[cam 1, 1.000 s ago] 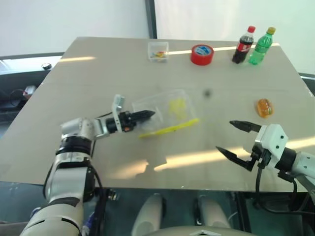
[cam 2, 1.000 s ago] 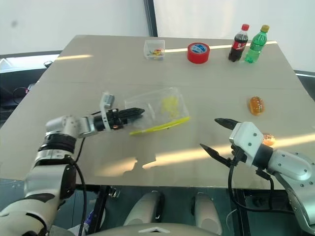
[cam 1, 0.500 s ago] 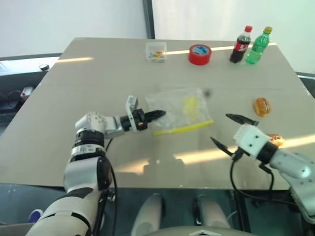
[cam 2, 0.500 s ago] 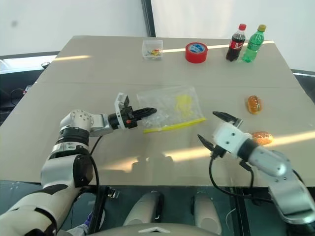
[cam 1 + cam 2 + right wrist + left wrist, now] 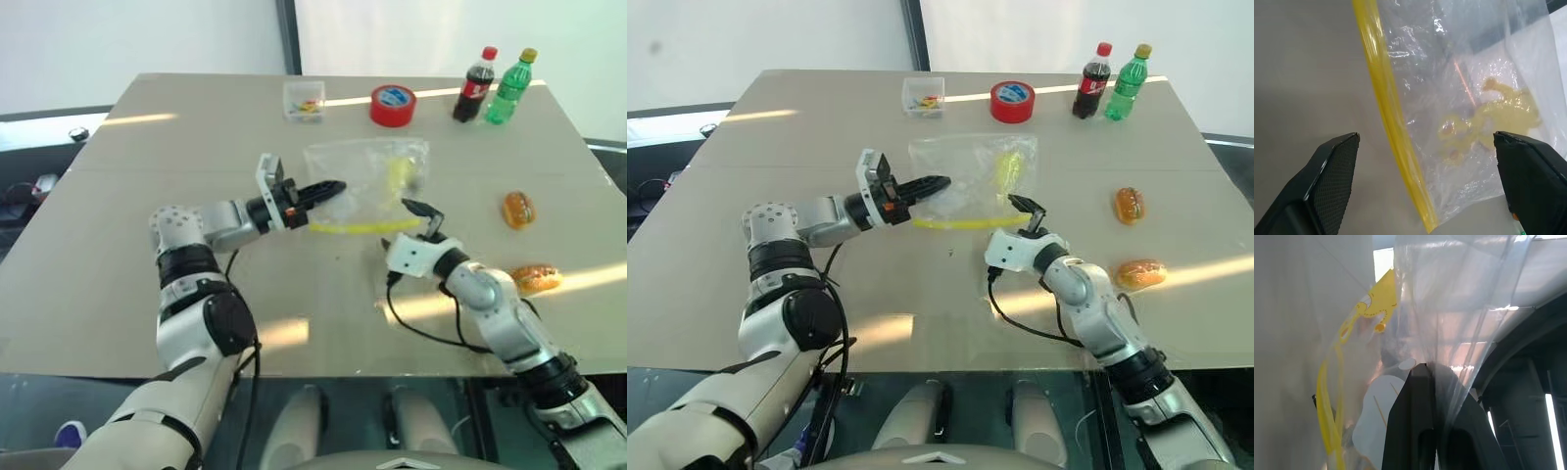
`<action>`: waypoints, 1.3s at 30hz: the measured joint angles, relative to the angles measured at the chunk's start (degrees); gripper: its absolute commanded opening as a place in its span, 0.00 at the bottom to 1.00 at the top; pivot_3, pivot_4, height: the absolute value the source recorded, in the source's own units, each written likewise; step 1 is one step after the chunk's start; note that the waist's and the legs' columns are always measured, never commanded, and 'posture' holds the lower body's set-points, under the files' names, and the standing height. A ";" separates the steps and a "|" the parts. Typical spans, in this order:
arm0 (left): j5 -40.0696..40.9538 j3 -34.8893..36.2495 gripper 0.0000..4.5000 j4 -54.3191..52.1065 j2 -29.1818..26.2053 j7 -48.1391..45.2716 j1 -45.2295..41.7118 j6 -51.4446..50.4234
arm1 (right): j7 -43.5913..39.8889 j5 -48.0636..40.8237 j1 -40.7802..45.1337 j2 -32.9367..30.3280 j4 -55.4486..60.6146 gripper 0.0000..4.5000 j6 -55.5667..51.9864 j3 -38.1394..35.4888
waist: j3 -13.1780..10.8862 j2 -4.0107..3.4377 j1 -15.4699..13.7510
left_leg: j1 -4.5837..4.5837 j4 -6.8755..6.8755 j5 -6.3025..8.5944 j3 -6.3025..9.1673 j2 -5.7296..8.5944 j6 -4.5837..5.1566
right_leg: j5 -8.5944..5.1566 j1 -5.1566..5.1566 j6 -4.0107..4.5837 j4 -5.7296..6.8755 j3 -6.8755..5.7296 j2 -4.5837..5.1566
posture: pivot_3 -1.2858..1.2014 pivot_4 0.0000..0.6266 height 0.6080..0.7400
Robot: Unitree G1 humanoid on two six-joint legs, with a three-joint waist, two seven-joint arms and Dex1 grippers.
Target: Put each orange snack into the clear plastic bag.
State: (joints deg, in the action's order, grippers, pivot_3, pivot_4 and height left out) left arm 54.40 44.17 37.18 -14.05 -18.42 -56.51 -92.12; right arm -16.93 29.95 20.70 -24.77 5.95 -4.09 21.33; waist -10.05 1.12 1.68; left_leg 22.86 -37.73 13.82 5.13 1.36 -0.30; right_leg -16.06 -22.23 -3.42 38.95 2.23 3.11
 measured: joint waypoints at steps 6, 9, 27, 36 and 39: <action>4.63 1.97 0.03 -0.10 0.68 6.60 -0.12 -0.04 | 4.94 2.85 3.05 4.65 -7.55 1.00 -0.04 0.23 | 0.00 0.00 0.35 | 0.01 0.06 -0.01 -0.07 0.01 -0.02 | 0.01 -0.12 0.01 0.06 0.10 0.01 | 0.52 0.24 1.00; 6.58 3.13 0.03 -0.21 1.02 9.45 -0.14 -0.06 | 6.85 3.63 5.14 6.54 -11.59 1.00 0.65 0.44 | 0.00 0.00 0.54 | 0.02 0.09 -0.01 -0.12 0.00 -0.02 | 0.01 -0.18 0.01 0.09 0.15 0.00 | 0.52 0.24 1.00; 12.86 10.17 0.00 -3.91 5.70 25.50 -0.20 0.97 | 19.94 6.86 9.88 17.05 -20.71 0.88 -5.94 -0.17 | 0.01 0.01 0.61 | 0.08 0.29 -0.04 -0.24 0.00 -0.07 | 0.01 -0.38 0.02 0.11 0.28 0.01 | 0.52 0.24 1.00; 17.96 11.49 0.00 -6.46 6.88 30.59 1.72 3.15 | 19.28 6.80 7.74 13.41 -15.49 0.01 -6.80 -2.89 | 0.01 0.01 0.74 | 0.07 0.31 -0.04 -0.29 0.00 -0.07 | 0.02 -0.40 0.01 0.12 0.32 -0.01 | 0.52 0.24 1.00; 20.21 11.22 0.00 -8.04 7.21 31.99 2.82 3.91 | 17.60 6.81 7.74 12.49 -13.54 0.01 -6.72 -2.78 | 0.01 0.01 0.71 | 0.07 0.31 -0.05 -0.29 0.00 -0.08 | 0.02 -0.40 0.01 0.13 0.32 -0.01 | 0.52 0.24 1.00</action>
State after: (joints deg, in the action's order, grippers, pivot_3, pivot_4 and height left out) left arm 74.61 55.39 29.14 -6.84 13.57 -53.69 -88.21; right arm 0.67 36.76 28.44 -12.28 -7.59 -10.81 18.55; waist -10.04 1.13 2.39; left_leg 22.93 -37.42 13.78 4.84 1.36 -0.38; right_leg -16.04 -22.63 -3.40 39.08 2.54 3.10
